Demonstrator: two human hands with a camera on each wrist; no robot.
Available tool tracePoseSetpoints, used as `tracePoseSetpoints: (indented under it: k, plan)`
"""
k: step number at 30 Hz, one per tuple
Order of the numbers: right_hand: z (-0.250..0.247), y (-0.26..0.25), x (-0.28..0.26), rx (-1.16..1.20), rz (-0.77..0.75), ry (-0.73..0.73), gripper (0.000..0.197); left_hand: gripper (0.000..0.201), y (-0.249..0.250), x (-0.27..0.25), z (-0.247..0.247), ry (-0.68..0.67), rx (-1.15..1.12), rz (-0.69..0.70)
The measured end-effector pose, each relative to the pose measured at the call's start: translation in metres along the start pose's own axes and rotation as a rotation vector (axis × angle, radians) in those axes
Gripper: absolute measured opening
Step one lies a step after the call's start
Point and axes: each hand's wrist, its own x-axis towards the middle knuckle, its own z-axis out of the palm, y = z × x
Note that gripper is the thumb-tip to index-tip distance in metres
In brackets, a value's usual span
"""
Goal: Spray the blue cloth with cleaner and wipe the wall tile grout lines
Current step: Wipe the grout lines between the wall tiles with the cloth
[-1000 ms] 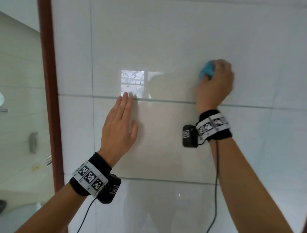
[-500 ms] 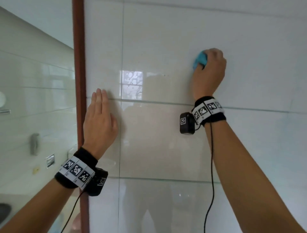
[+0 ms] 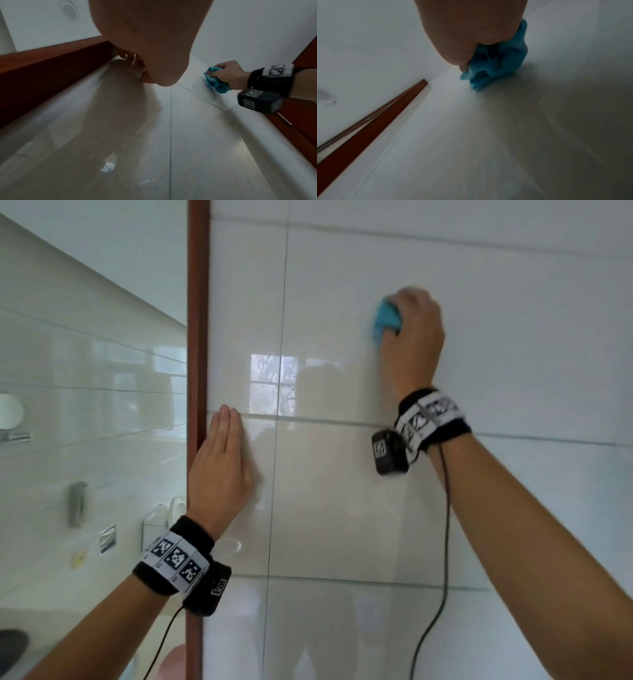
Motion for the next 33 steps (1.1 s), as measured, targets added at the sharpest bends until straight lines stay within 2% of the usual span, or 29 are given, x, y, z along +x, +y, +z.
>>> tracePoseSetpoints:
  k: [2,5,7,9,10,11,12,16,18,20,22,25,28,33]
  plan:
    - [0.010,-0.010,0.022,-0.015,0.018,0.004,0.035,0.071,-0.001,0.000,0.000,0.004,-0.018,0.003]
    - [0.038,-0.032,-0.004,-0.028,-0.081,-0.068,0.039,0.071,-0.001,-0.001,0.001,0.007,-0.055,0.002]
    - [0.048,-0.050,-0.048,0.050,-0.270,-0.207,0.041,0.071,-0.001,-0.002,0.002,0.007,-0.081,-0.001]
    - [0.045,-0.060,-0.088,0.116,-0.561,-0.385,0.038,0.073,-0.002,-0.004,0.003,0.005,-0.099,-0.009]
    - [0.043,-0.059,-0.099,0.124,-0.700,-0.445,0.035,0.075,-0.002,-0.006,0.003,0.001,-0.106,-0.006]
    - [0.039,-0.058,-0.101,0.111,-0.776,-0.474,0.033,0.075,-0.002,-0.008,0.003,-0.002,-0.112,0.002]
    - [0.039,-0.057,-0.094,0.100,-0.750,-0.470,0.031,0.074,-0.001,-0.010,0.003,-0.004,-0.116,0.002]
    - [0.041,-0.057,-0.022,0.123,-0.301,-0.213,0.035,0.072,0.006,-0.020,0.003,-0.019,-0.130,-0.033]
    - [0.044,-0.058,0.002,0.056,-0.225,-0.226,0.034,0.072,0.008,-0.027,0.005,-0.029,-0.139,-0.036]
    - [0.050,-0.061,-0.003,0.025,-0.238,-0.239,0.033,0.072,0.006,-0.036,0.007,-0.037,-0.153,-0.033]
    - [0.055,-0.063,-0.033,0.031,-0.300,-0.242,0.033,0.072,0.002,-0.044,0.009,-0.048,-0.169,-0.041]
    - [0.058,-0.066,-0.101,0.061,-0.489,-0.290,0.040,0.071,-0.003,-0.052,0.011,-0.052,-0.168,-0.037]
    - [0.056,-0.061,-0.180,-0.034,-0.664,-0.385,0.038,0.073,-0.003,-0.058,0.013,-0.055,-0.179,-0.030]
    - [0.039,-0.057,-0.282,0.052,-0.736,-0.387,0.024,0.085,0.000,-0.071,0.009,-0.089,-0.189,-0.043]
